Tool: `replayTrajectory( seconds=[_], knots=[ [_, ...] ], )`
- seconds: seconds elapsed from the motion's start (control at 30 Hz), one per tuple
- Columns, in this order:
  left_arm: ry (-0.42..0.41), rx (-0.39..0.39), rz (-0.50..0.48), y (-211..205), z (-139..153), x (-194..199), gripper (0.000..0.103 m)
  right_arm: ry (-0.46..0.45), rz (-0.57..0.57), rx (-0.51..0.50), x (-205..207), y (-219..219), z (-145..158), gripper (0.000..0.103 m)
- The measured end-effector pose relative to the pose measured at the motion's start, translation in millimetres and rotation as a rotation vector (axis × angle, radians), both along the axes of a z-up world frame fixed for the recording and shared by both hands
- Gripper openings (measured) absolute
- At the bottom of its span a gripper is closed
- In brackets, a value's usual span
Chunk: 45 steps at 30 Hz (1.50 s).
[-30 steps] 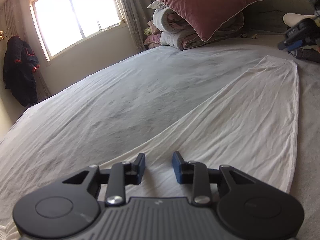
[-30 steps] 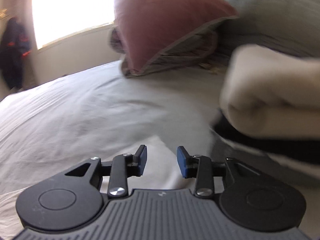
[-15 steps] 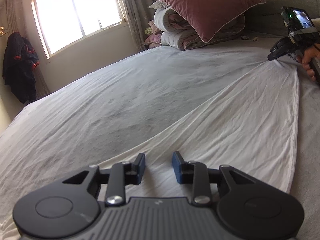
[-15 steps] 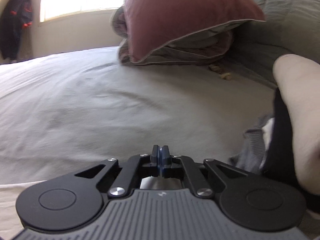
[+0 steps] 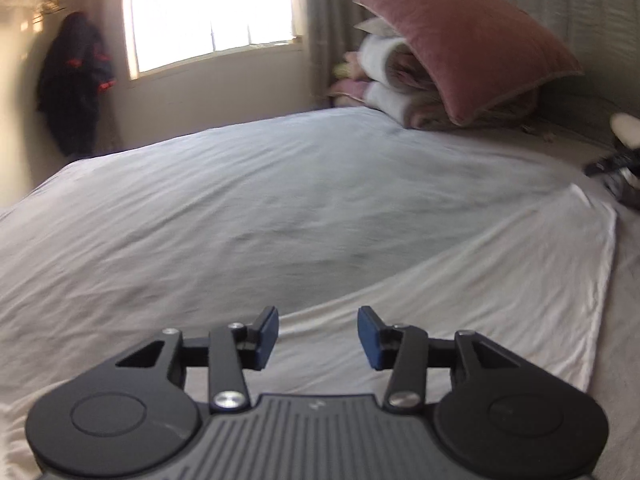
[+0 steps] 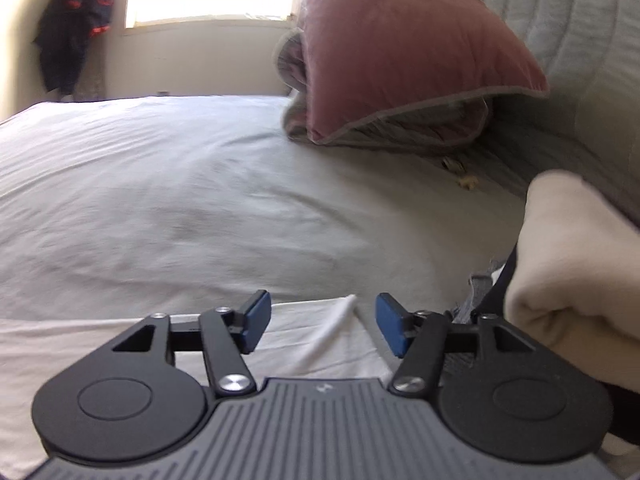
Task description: Fold clothes
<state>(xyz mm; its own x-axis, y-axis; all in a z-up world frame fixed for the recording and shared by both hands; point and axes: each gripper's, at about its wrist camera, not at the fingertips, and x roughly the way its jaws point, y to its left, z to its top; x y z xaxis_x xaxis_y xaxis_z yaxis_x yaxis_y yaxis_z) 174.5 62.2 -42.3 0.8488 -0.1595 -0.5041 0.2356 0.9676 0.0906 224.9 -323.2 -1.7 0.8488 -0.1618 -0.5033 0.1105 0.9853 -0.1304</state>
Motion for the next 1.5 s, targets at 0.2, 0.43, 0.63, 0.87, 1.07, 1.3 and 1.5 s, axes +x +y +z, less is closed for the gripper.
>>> replayTrajectory(
  seconds=[0.2, 0.43, 0.63, 0.87, 1.07, 1.3, 1.5],
  knots=[
    [0.041, -0.088, 0.127, 83.1, 1.4, -40.7, 0.046, -0.013, 0.072, 0.054, -36.6, 24.1, 30.2, 0.069],
    [0.065, -0.154, 0.290, 151.5, -10.8, -80.9, 0.046, 0.005, 0.078, 0.110, -72.1, 54.4, 51.7, 0.069],
    [0.050, -0.211, 0.366, 174.6, -8.4, -94.8, 0.044, 0.021, 0.092, 0.196, -102.0, 84.6, 63.6, 0.069],
    [0.068, -0.217, 0.345, 162.6, 7.3, -126.8, 0.046, 0.020, 0.160, 0.241, -142.5, 117.9, 70.4, 0.073],
    [0.079, -0.201, 0.314, 151.1, 16.4, -153.9, 0.048, 0.048, 0.222, 0.312, -171.6, 146.7, 47.3, 0.073],
    [0.115, -0.262, 0.225, 169.6, -5.6, -187.6, 0.047, 0.101, 0.374, 0.256, -211.6, 200.8, 10.7, 0.073],
    [0.113, -0.220, 0.204, 193.2, -12.0, -213.4, 0.043, 0.138, 0.494, 0.115, -233.8, 240.6, -11.2, 0.073]
  ],
)
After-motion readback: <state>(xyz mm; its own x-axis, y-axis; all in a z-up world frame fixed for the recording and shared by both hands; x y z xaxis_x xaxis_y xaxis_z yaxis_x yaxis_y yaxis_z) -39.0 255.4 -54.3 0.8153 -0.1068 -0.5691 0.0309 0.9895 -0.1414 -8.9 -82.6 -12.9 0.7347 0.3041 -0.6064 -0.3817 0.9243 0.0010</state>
